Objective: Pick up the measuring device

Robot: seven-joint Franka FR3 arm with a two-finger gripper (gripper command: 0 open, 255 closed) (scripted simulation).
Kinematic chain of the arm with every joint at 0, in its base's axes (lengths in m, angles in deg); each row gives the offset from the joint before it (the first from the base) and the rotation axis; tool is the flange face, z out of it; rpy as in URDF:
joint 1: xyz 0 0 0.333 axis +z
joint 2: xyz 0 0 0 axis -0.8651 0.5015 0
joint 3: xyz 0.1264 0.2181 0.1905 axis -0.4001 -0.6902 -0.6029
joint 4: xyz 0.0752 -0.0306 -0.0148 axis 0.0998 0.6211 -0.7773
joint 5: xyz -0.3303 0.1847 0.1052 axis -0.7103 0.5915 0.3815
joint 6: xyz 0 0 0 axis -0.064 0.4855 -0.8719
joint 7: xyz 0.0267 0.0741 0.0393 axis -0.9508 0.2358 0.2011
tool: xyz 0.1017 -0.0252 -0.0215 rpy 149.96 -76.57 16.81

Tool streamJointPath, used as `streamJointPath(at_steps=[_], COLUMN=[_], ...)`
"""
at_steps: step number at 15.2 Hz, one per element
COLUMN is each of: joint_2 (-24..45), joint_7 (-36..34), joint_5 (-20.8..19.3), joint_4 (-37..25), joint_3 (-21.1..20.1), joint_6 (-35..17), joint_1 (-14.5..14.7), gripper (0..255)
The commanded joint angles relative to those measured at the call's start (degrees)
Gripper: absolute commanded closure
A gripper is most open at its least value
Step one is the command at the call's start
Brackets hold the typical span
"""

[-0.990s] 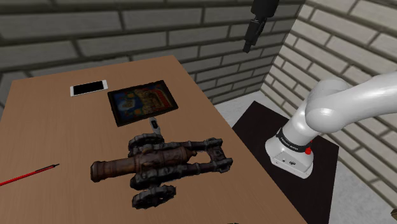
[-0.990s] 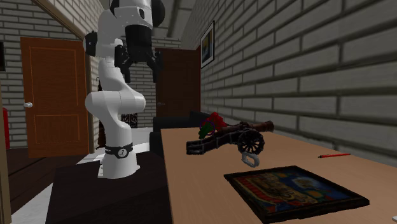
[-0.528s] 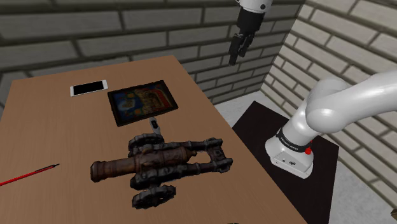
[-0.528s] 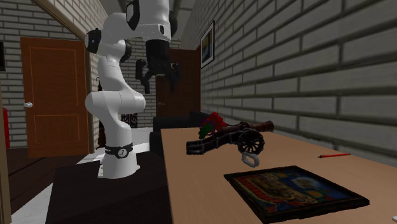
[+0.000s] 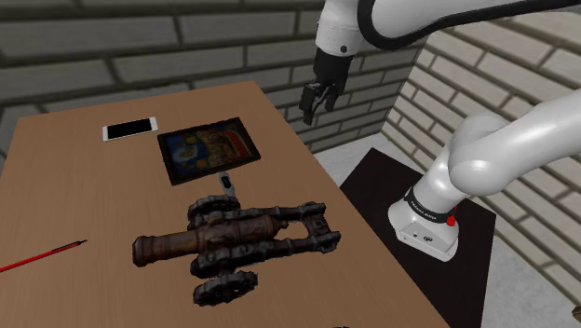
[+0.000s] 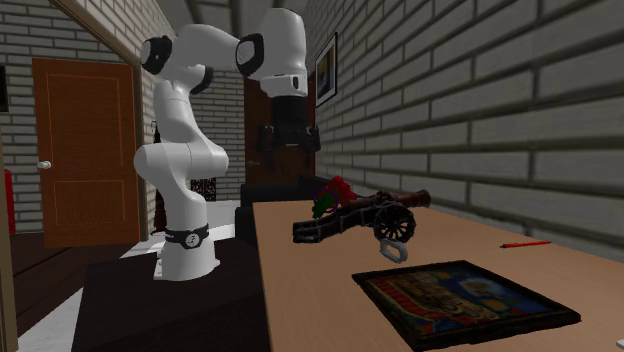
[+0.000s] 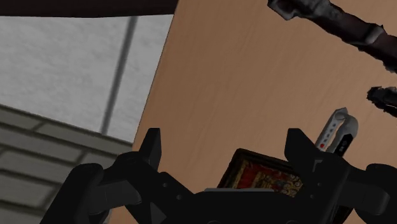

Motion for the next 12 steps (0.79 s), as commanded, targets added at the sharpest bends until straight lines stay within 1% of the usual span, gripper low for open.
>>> streamJointPath(at_steps=[1, 4, 7, 10, 12], joint_2=[3.6, 9.0, 15.1, 21.9, 26.8], joint_7=[-4.1, -10.0, -16.3, -23.3, -28.4], joint_5=[0.7, 0.8, -0.4, -3.1, -6.0], joint_4=[-0.9, -2.5, -4.9, -8.1, -10.7], joint_3=[-2.9, -6.8, -10.6, -14.1, -16.0], joint_6=[-3.2, -7.4, -11.4, -14.9, -16.9], joint_1=[0.2, 0.0, -0.4, -1.1, -1.4], gripper=[0, 0, 0, 0, 0])
